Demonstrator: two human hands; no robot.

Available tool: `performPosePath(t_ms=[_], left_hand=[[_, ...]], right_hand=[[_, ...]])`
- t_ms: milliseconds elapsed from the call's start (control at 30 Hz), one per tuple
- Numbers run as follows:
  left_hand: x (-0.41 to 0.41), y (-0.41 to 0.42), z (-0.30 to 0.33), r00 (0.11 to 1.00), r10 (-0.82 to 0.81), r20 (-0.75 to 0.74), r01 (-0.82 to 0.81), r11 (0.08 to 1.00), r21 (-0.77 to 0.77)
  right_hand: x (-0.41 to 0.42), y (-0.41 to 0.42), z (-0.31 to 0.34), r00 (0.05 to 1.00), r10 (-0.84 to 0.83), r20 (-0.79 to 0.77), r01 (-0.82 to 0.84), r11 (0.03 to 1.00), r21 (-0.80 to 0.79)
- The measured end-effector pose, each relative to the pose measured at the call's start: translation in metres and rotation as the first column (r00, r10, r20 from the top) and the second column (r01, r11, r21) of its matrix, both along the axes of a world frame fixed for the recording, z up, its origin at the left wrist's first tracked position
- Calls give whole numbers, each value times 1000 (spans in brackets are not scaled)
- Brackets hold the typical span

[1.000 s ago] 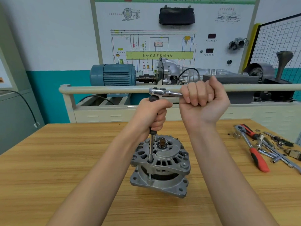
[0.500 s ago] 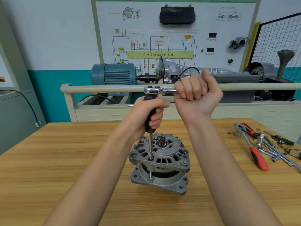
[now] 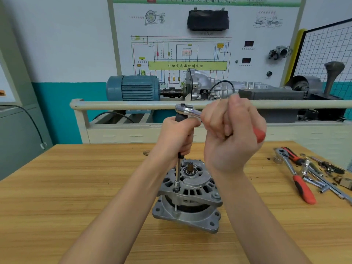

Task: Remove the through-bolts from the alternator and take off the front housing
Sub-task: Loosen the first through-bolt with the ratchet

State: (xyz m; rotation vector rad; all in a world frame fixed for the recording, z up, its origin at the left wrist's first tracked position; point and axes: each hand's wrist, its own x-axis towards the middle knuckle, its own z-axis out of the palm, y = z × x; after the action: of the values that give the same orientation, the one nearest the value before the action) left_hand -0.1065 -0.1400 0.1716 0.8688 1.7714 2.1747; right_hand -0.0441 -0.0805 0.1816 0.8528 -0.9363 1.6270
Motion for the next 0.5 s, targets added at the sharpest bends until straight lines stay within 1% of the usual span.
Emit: performPosePath(t_ms=[33,100,167,200,233,267,300,367,400,433,467,500], left_hand=[[0,0,0,1000,16,2,-16,1000,12],[0,-1,-2,999,48,9,-48,998,32],[-2,-3,-3,999,40,5,-40,999,32],[-4,-5,-3,1000,16,-5,-16,1000,24],[-5,-7,-3,1000,-14,-20,14,1000,14],[-6,-10,-3,998,-51,-36,51,999,2],[-6,-13,-2,994,-97,-52,97,995,-15],[-5,-16,1,978,-195,-67,192,980,-47],[-4,-16,3,972,-226,-64,223,974,-50],[-4,-14,4,970,-238,-49,236,971,-43],[-4,-13,4,971,-238,-19,238,971,-29],[-5,-12,4,972,-233,17,233,972,-12]], right_hand=[[0,-2,0,1000,-13,-2,13,1000,8],[-2,3,4,998,63,10,-63,998,-15],[-5,15,9,973,223,64,-219,974,-62],[-7,23,11,940,327,100,-317,943,-106],[-11,30,13,887,443,127,-420,891,-174],[-15,37,15,816,562,135,-518,814,-262],[-21,42,15,733,670,120,-599,718,-354],[-31,48,16,575,817,46,-701,521,-488],[-35,49,15,533,846,12,-720,462,-518],[-37,49,15,528,849,-2,-721,447,-529],[-36,48,14,550,835,2,-710,469,-526],[-34,46,14,587,809,18,-691,513,-509]])
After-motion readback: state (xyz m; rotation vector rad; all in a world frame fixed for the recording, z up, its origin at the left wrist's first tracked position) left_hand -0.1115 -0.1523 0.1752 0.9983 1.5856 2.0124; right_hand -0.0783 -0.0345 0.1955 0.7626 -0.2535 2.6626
